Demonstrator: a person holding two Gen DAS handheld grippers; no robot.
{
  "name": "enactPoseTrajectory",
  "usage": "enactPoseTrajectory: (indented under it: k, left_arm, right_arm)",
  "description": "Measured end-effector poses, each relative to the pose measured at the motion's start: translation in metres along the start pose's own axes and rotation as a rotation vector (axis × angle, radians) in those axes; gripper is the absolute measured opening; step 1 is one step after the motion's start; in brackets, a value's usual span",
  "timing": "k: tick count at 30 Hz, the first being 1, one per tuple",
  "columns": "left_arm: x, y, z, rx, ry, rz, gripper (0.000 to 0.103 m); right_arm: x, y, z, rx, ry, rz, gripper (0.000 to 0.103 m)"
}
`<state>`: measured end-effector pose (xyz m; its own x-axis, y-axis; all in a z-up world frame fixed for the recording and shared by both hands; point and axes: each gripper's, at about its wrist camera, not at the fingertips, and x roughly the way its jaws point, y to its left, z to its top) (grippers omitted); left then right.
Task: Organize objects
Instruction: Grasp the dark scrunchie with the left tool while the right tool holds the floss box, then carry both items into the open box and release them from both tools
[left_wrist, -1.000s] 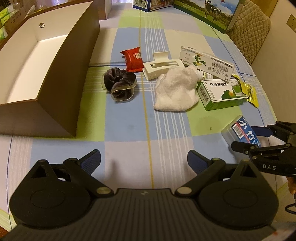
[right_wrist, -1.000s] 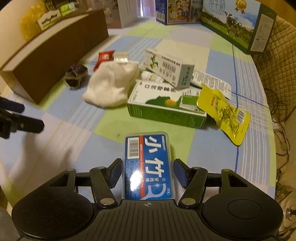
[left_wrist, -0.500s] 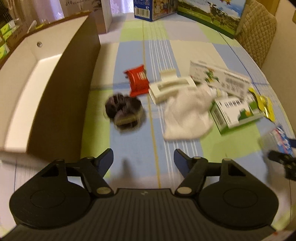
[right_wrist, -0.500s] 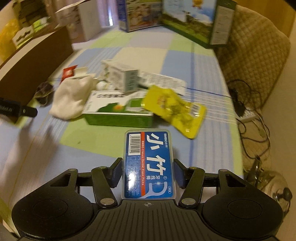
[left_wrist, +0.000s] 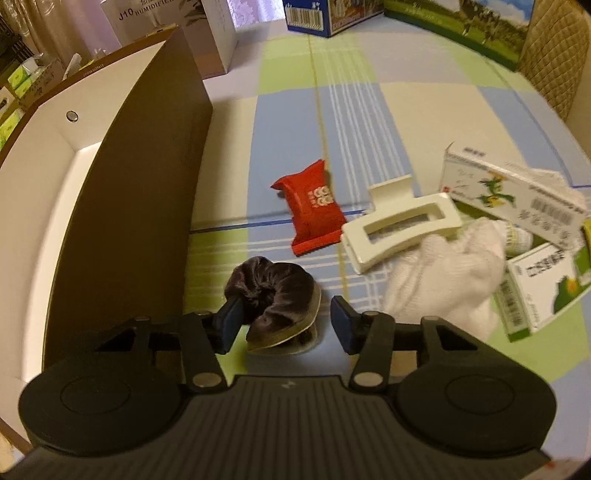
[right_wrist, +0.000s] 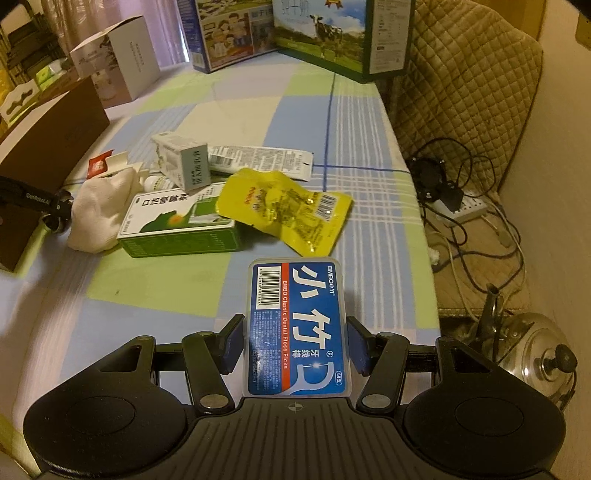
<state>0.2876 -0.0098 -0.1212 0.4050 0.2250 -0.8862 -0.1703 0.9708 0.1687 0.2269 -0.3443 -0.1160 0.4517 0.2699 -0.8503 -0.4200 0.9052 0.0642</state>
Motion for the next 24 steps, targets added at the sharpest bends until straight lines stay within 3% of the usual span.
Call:
enactPoseTrajectory:
  k: [3,5,12,24]
  left_arm:
    - [0.005,-0.001,0.001,0.007,-0.001,0.029,0.033]
    - [0.005,0.000,0.002,-0.006,-0.008,0.027,0.016]
    - [-0.016,-0.002,-0.006,-0.054,-0.038,-0.004,0.011]
    - [-0.096,0.019,-0.039,-0.187,-0.113,-0.133,0.011]
  right_arm:
    - [-0.001,-0.005,0.000,0.006,-0.003,0.002,0.054]
    - [-0.002,-0.008,0.002,0.005,-0.008,0.007,0.054]
    - [-0.008,-0.009,0.008,-0.008,-0.035,0.040,0.054]
    - [-0.030,0.022,0.020,-0.039,-0.084,0.135,0.054]
